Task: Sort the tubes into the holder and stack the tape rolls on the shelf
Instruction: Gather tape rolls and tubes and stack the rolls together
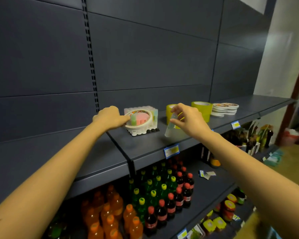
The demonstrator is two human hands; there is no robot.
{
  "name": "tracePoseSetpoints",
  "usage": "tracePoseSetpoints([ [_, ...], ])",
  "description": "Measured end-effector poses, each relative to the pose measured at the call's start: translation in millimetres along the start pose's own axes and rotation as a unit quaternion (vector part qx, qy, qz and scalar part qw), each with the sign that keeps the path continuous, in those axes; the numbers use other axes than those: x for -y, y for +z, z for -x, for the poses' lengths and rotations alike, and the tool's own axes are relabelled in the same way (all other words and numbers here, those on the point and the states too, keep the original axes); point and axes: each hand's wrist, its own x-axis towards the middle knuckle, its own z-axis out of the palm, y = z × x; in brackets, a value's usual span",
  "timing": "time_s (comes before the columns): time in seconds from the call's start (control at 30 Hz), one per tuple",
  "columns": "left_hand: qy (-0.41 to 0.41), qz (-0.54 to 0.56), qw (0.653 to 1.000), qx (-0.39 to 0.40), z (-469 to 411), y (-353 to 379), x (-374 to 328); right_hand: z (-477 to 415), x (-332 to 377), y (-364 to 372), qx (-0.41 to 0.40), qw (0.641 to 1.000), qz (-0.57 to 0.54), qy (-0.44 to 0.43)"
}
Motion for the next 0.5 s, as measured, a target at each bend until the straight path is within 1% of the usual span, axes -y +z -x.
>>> tracePoseSetpoints([
  [0.23, -0.022, -0.042, 0.998, -0.04, -16, 5, -24, -24, -23, 28, 0.014, 0.996, -0.083, -0.003],
  [0.37, -0.043, -0.067, 0.995, -0.064, -28, 5, -21, -44, -22, 53, 0.024, 0.993, -0.117, -0.025],
  [0.5, -0.068, -0.084, 0.99, -0.089, -38, -3, -15, -68, -24, 72, 0.033, 0.99, -0.127, -0.045],
])
